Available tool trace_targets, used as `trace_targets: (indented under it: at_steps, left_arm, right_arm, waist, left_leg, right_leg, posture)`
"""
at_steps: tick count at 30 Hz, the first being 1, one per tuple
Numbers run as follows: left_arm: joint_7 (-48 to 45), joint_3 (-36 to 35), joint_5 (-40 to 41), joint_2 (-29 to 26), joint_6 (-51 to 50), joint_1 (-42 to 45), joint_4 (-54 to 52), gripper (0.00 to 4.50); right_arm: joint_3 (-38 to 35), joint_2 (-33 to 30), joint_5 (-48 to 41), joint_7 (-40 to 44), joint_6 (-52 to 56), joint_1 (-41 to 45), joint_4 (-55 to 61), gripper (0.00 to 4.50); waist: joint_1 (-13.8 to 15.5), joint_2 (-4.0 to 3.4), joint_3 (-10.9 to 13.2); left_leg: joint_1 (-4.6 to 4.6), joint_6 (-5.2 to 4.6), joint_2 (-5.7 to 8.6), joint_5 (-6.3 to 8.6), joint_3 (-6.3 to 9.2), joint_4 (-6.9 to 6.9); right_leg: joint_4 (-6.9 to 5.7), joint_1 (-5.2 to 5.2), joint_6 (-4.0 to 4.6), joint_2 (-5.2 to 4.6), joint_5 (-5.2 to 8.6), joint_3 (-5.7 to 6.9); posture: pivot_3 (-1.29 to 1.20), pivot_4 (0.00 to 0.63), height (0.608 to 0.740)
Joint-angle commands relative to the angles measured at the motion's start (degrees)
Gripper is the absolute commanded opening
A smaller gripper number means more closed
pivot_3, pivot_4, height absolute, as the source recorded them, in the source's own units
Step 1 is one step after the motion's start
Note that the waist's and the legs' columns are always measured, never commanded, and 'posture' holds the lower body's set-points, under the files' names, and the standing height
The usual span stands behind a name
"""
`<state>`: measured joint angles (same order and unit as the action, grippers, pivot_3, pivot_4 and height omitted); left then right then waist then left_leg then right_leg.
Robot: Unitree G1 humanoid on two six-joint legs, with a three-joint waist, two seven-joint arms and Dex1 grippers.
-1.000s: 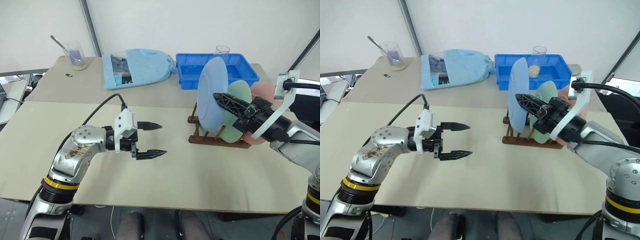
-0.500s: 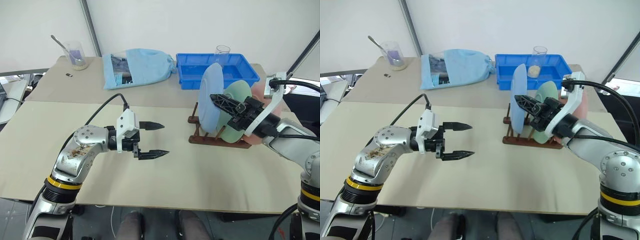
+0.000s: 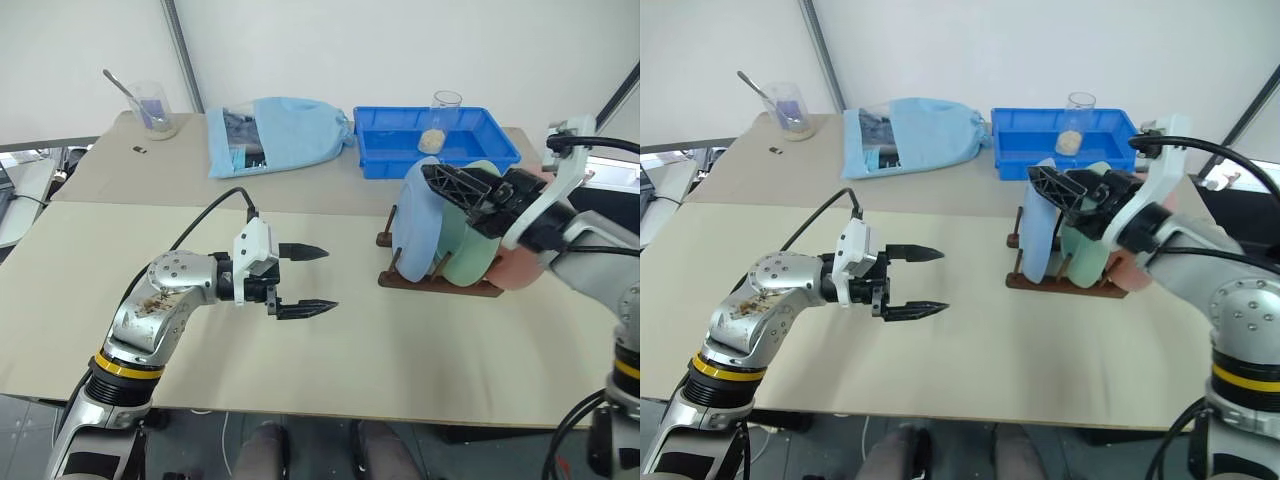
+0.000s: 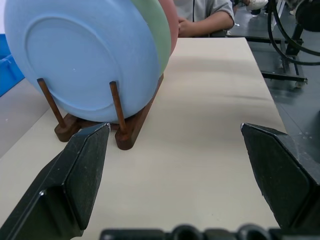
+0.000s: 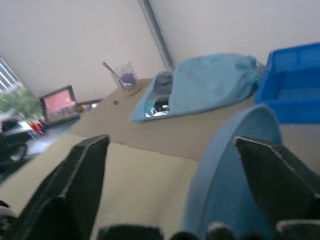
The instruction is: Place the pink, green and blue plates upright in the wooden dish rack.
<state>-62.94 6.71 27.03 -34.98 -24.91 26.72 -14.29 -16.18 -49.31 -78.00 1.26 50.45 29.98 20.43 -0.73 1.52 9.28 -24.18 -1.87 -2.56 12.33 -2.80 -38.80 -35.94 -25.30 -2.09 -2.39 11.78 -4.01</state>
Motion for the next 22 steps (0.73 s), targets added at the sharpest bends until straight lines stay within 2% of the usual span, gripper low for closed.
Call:
trace_targets:
  at_steps: [1,4,7,12,17,18,22]
  left_arm:
    - [3.18,-2.28,-2.95,-3.3,-0.99,-0.29,-1.28,4.5]
    - [3.77,-4.16,-4.34,-7.68,-1.69,-2.42,-1.94,4.5]
    - [2.93,-6.57,-4.56,-12.67,-2.14,-6.74,-4.76,4.5]
    - [1.84,-9.89,-4.86,-18.52,-1.63,-12.31,-5.52,4.5]
    - [2.5,-11.59,-3.09,-19.24,-3.9,-14.05,-7.37,4.5]
    - [2.45,-11.73,-3.08,-19.33,-4.11,-14.22,-7.44,4.5]
    - [1.36,-11.6,-4.0,-19.63,-2.44,-14.85,-7.08,4.5]
  right_arm:
    - [-5.73,-6.83,3.79,11.07,0.38,-3.56,2.92,4.49]
    - [-12.8,-13.56,8.69,23.68,-0.57,-11.38,4.33,4.49]
    - [-22.33,-18.6,17.26,36.66,-1.85,-22.6,4.87,4.49]
    - [-34.82,-19.82,32.35,54.08,-7.05,-39.48,4.74,4.49]
    - [-36.64,-18.43,43.53,65.1,-16.08,-48.83,2.88,4.49]
    - [-36.03,-17.98,44.78,65.64,-17.6,-49.13,2.31,4.49]
    - [-32.95,-16.08,47.99,66.41,-21.64,-48.6,1.29,4.49]
  waist:
    - [0.11,0.0,0.0]
    - [0.06,0.0,0.0]
    - [0.0,0.0,0.0]
    - [0.08,0.02,0.01]
    - [0.04,0.08,0.05]
    - [0.04,0.09,0.06]
    - [-0.07,0.09,0.06]
  left_leg:
    - [-0.01,0.0,0.0,0.0,0.01,0.02]
    - [-0.02,-0.02,-0.01,0.02,0.0,0.07]
    - [-0.01,-0.06,-0.06,0.06,-0.01,0.09]
    - [0.1,-0.04,-0.13,0.06,-0.06,0.06]
    - [0.36,0.11,-0.24,0.1,-0.3,0.0]
    - [0.39,0.39,-0.25,0.27,-0.33,0.0]
    - [0.39,0.32,-0.22,0.23,-0.44,0.03]
  right_leg:
    - [0.04,0.01,-0.02,-0.01,0.01,0.03]
    - [0.07,0.01,-0.08,-0.06,-0.02,0.02]
    - [0.08,0.02,-0.17,-0.09,-0.07,0.02]
    - [0.07,0.06,-0.09,-0.1,0.15,0.04]
    - [0.07,0.18,-0.08,-0.21,0.13,0.03]
    - [0.07,0.18,-0.08,-0.21,0.13,0.03]
    - [0.06,0.13,-0.07,-0.2,0.13,0.01]
  posture:
    - [0.0,0.15,0.719]
    - [0.0,0.15,0.719]
    - [0.0,0.15,0.719]
    - [0.0,0.15,0.719]
    - [0.0,0.15,0.719]
    - [0.0,0.15,0.719]
    - [0.0,0.15,0.719]
